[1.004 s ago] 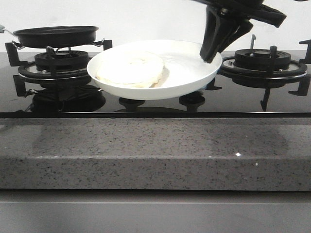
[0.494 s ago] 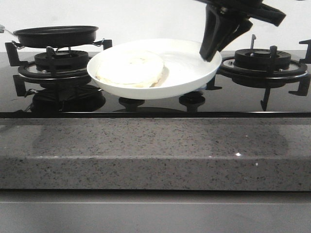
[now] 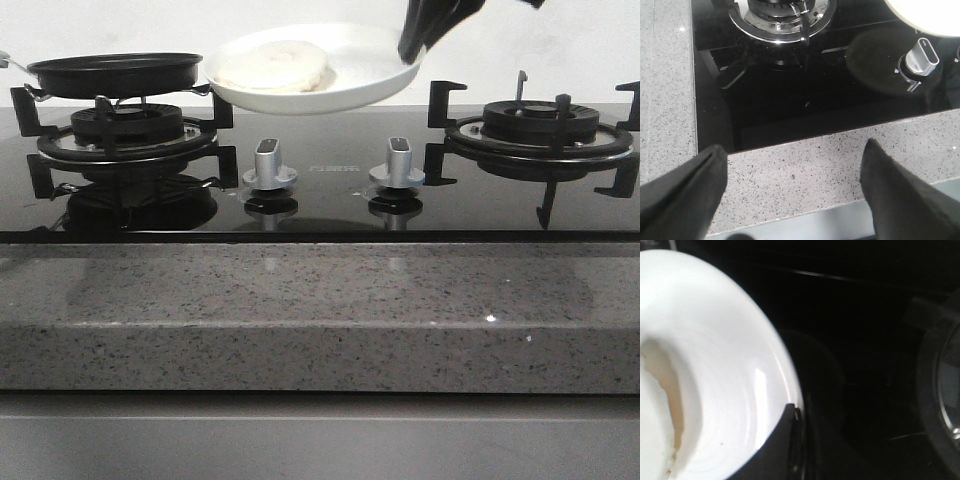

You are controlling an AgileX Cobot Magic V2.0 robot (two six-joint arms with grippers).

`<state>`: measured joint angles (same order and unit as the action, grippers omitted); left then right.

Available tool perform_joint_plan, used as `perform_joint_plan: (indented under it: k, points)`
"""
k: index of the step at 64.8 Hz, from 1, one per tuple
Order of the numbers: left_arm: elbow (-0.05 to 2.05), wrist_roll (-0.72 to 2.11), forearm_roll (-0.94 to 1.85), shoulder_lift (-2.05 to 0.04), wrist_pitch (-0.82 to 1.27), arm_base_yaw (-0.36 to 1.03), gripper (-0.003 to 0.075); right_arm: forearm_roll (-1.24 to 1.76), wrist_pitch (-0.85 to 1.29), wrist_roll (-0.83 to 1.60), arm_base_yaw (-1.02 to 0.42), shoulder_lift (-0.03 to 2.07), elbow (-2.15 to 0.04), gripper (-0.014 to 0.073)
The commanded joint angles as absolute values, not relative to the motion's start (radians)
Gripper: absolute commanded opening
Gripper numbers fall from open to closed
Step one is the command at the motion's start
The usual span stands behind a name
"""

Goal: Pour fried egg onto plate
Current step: 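Lower the plate with the egg onto the stove with the right gripper and release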

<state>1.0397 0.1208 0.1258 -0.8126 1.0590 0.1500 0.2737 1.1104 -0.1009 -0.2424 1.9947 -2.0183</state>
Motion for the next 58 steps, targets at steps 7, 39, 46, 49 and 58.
perform_joint_plan:
  k: [7, 39, 46, 49, 58]
  points:
    - [1.061, 0.111, 0.139, -0.806, 0.994, 0.155, 0.0546, 0.3, 1.12, -0.117, -0.205, 2.015, -2.161, -0.0066]
    - [1.061, 0.111, 0.139, -0.806, 0.994, 0.155, 0.0546, 0.28, 1.107, -0.201, -0.173, 2.07, -2.17, -0.0066]
    - [1.061, 0.111, 0.139, -0.806, 0.994, 0.155, 0.0546, 0.28, 1.105, -0.229, -0.171, 2.087, -2.17, -0.0066]
    - [1.061, 0.111, 0.139, -0.806, 0.994, 0.155, 0.0546, 0.285, 1.104, -0.241, -0.169, 2.093, -2.17, -0.0066]
    - [1.061, 0.111, 0.139, -0.806, 0.994, 0.155, 0.0546, 0.321, 1.116, -0.242, -0.169, 2.105, -2.17, -0.006]
